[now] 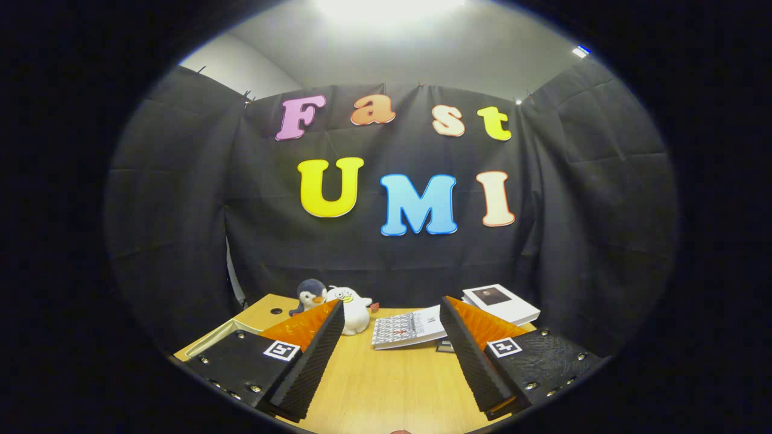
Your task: Open the storage box then place both shoes into the box .Put the left shoe in first, then the right shoe, with the right side of both shoes facing outward in a uniform manner.
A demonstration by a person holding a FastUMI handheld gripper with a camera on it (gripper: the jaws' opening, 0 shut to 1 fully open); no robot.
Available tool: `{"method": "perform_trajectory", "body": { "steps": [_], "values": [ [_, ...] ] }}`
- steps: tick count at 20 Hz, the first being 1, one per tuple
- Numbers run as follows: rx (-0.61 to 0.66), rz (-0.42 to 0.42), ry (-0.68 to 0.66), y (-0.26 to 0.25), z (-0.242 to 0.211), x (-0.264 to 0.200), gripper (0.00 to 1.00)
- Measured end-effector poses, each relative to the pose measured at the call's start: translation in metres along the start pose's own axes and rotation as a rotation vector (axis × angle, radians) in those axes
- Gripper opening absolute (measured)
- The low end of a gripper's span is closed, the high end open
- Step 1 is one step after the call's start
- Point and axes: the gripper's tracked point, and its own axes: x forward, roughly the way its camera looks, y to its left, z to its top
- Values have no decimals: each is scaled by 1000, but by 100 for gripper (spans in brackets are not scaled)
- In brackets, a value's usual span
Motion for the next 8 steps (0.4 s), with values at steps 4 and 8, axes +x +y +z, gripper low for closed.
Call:
{"method": "perform_trajectory", "body": {
  "steps": [4, 8],
  "values": [
    [38, -20, -46, -16, 4, -9, 97],
    [72, -24, -52, -26, 3, -11, 97]
  ]
}}
